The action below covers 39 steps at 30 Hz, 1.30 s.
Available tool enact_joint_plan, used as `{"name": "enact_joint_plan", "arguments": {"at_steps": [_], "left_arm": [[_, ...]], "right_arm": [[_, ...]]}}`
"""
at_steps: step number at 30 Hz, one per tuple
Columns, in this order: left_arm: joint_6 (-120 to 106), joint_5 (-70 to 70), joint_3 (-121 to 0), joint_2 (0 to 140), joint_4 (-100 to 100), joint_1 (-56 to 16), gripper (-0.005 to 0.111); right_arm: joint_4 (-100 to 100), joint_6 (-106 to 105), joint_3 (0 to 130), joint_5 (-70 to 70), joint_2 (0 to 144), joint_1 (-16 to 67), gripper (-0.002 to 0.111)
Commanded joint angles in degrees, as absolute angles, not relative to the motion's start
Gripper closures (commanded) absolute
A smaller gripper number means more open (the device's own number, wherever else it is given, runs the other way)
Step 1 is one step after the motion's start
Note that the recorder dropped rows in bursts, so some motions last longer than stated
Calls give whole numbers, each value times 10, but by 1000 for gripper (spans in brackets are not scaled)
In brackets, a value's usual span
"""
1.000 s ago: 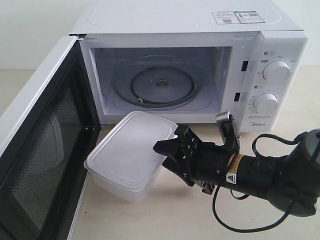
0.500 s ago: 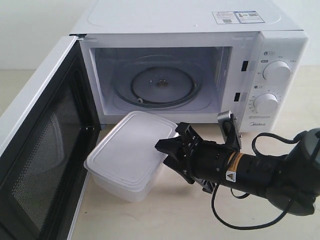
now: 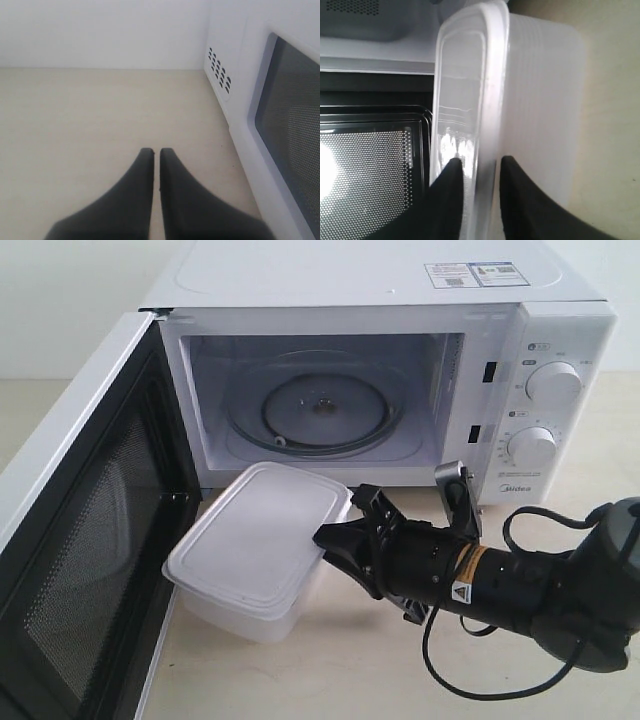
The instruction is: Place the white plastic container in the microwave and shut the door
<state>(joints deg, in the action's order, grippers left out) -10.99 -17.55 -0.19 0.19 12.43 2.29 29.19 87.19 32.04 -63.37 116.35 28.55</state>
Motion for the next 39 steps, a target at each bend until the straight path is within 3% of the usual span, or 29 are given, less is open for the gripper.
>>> {"name": "enact_joint_plan", "arguments": {"at_steps": [1,20,22,25,39], "left_arm": [[-107,-170,0,0,127,20,102],[-107,-170,0,0,127,20,102],[-107,-170,0,0,127,20,102],[-107,-170,0,0,127,20,102],[-107,-170,0,0,127,20,102]], "right_arm": [[294,864,322,-663,1161,287,87],[307,849,322,-652,1161,287,87],[310,848,322,-650,1161,287,92],[312,838,322,-650,1161,287,109],[305,841,311,-665,1160,286,108]]}}
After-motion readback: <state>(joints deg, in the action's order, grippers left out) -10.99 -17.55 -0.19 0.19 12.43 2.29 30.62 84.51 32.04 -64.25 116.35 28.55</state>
